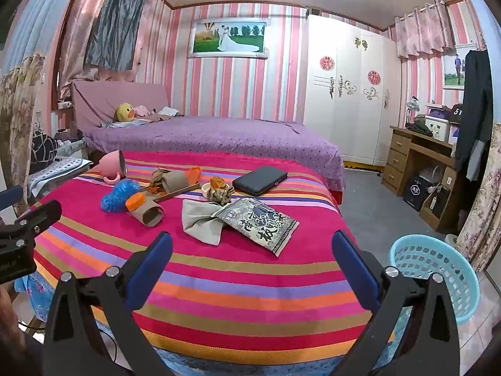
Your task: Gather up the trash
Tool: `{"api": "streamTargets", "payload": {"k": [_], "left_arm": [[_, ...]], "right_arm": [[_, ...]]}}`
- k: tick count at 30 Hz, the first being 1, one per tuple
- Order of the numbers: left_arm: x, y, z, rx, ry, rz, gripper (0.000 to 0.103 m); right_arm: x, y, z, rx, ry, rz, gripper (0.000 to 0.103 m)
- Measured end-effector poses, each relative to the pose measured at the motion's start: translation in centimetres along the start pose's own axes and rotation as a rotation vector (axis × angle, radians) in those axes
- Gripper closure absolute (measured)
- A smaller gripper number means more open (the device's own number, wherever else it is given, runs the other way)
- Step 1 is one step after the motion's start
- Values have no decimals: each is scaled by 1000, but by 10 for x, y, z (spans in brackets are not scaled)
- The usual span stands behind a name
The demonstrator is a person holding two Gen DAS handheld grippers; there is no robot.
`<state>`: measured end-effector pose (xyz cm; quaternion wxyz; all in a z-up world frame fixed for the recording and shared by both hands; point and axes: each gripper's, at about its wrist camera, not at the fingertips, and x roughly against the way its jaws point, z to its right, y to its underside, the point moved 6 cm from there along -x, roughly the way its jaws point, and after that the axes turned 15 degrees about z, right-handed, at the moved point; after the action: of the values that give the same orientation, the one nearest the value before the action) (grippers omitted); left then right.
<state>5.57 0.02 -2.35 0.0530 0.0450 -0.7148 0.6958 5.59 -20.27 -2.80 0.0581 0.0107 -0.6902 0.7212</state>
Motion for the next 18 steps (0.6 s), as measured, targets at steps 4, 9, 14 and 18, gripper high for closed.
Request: {"api": "streamTargets", "payload": {"k": [4,9,14,18], "left_arm": [[-1,0,0,-3,1,1,5],[0,0,0,1,0,7,5],[0,-1,0,4,2,7,5],[0,0,0,4,1,7,5]], "right_arm": [[0,0,0,1,0,0,4],[4,-3,2,2,4,9,4],[2,-2,0,0,5,15,4],[4,-5,1,3,8,17,4]]}}
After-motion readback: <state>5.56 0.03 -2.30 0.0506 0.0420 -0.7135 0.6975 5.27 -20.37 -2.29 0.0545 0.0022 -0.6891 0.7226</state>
